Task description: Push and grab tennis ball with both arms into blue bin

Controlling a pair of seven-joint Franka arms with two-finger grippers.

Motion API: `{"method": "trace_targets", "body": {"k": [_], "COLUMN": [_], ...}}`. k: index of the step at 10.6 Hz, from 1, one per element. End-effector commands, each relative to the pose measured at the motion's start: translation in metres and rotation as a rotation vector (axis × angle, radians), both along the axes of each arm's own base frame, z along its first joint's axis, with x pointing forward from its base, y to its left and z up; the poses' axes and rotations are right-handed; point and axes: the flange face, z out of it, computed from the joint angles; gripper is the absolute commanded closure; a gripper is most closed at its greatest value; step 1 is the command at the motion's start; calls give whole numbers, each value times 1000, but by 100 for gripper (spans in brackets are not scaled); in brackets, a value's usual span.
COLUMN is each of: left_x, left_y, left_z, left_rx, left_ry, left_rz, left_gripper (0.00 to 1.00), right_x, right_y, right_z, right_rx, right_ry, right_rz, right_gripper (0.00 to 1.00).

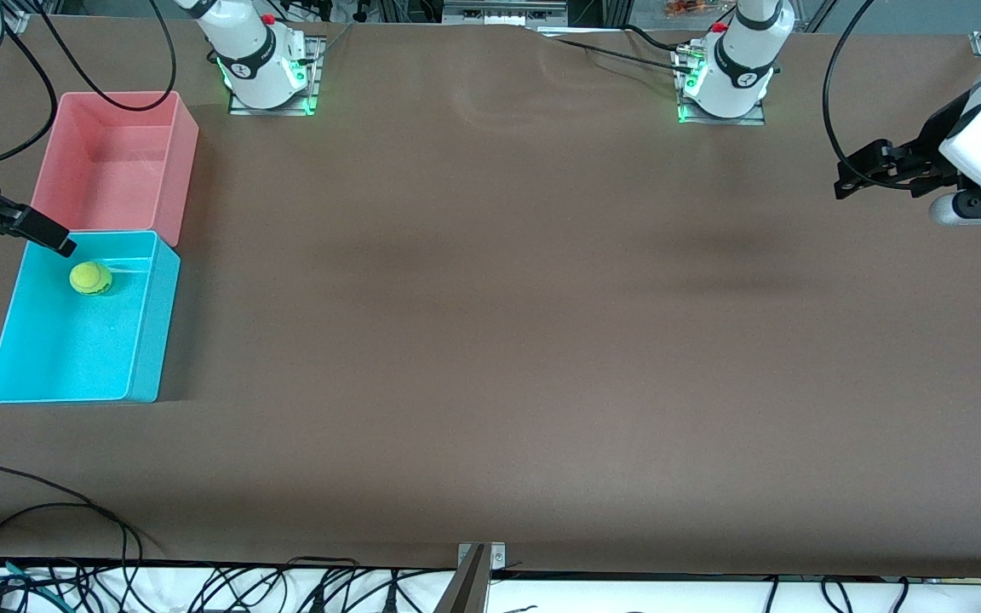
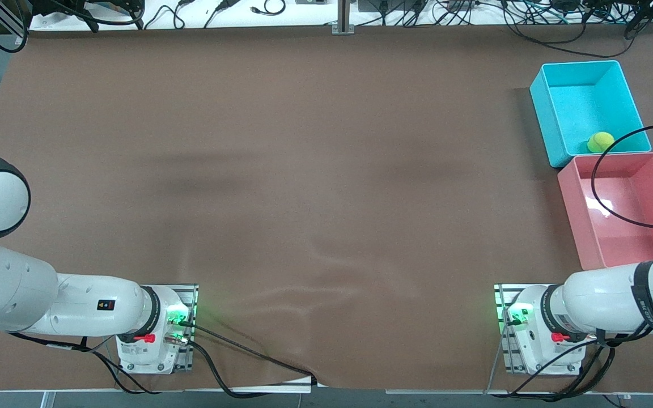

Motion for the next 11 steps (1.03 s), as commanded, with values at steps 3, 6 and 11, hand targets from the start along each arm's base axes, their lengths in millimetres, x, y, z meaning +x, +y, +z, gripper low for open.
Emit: {"method": "trace_targets", "body": {"k": [3,6,11], "left_x": [1,1,4], "left_y": [4,4,8], "left_z": [7,7,8], "left_rx": [-15,-8,-7], "left_ry": [-6,-7,-27], "left_rz": [7,4,12], "left_gripper": [0,0,0], "right_x": [-7,-9,-10], "right_y": [-3,-2,-6], "right_z": [4,2,2], "right_rx": [6,51,62], "right_ry": [7,24,24], "right_rz": [-6,35,26], "right_gripper": [0,0,0]}}
